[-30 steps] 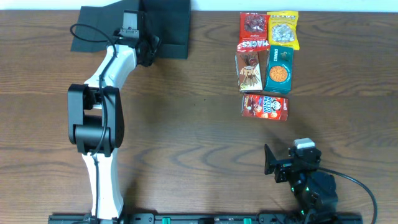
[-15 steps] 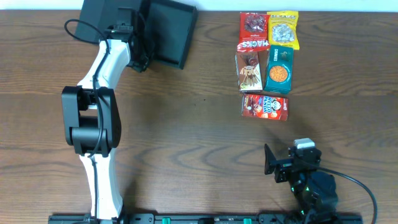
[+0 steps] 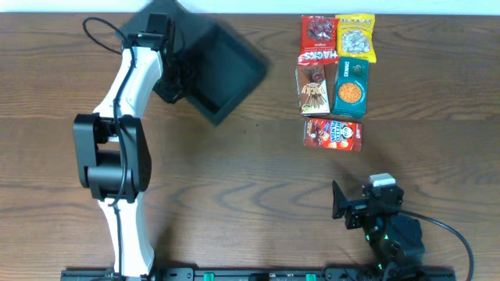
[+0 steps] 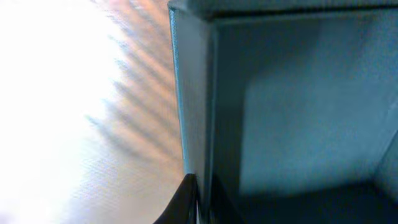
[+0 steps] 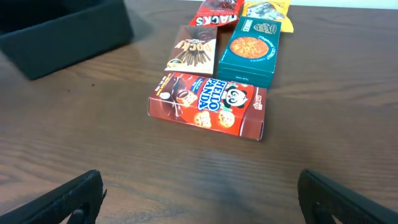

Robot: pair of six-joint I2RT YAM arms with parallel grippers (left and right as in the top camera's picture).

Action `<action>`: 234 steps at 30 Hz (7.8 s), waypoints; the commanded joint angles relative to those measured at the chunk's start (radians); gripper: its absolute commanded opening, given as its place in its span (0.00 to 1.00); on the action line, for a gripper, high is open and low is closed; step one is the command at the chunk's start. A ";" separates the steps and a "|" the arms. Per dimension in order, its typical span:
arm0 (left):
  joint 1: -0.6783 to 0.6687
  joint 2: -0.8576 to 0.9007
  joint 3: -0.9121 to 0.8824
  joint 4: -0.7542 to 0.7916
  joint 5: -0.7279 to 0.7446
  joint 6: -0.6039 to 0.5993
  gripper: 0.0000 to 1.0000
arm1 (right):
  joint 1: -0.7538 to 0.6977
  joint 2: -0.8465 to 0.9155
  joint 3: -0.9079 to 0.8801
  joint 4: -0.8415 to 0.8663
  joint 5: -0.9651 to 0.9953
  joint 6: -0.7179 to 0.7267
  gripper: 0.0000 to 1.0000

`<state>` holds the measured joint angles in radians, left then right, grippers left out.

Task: Pack container
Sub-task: 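Drag the black box with the left gripper toward table center, then release the box and raise the left gripper away, then reach the right gripper to the teal Good Day box and grasp it, then carry the teal box with the right gripper into the black box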

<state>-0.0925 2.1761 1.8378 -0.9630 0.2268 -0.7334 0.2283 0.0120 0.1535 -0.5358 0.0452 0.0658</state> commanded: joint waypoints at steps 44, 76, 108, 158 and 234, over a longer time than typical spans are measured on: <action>-0.178 -0.051 0.010 -0.181 -0.055 0.489 0.88 | -0.005 -0.006 -0.009 -0.003 0.011 -0.015 0.99; -0.175 -0.050 -0.101 -0.087 -0.121 0.463 0.12 | -0.005 -0.006 -0.009 -0.002 0.010 -0.015 0.99; -0.096 -0.059 0.311 -0.133 -0.105 0.465 0.95 | -0.005 -0.006 -0.009 0.048 0.010 -0.014 0.99; 0.002 -0.058 0.310 0.178 -0.081 0.480 0.95 | -0.323 1.722 1.324 0.066 -0.319 0.048 0.99; 0.110 -0.056 0.310 0.019 -0.208 0.547 0.96 | 0.230 2.301 2.153 -0.762 -0.180 0.254 0.75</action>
<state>0.0032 2.1208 2.1284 -0.9310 0.0368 -0.2077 0.4259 2.3165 2.2841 -1.2976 -0.1276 0.2222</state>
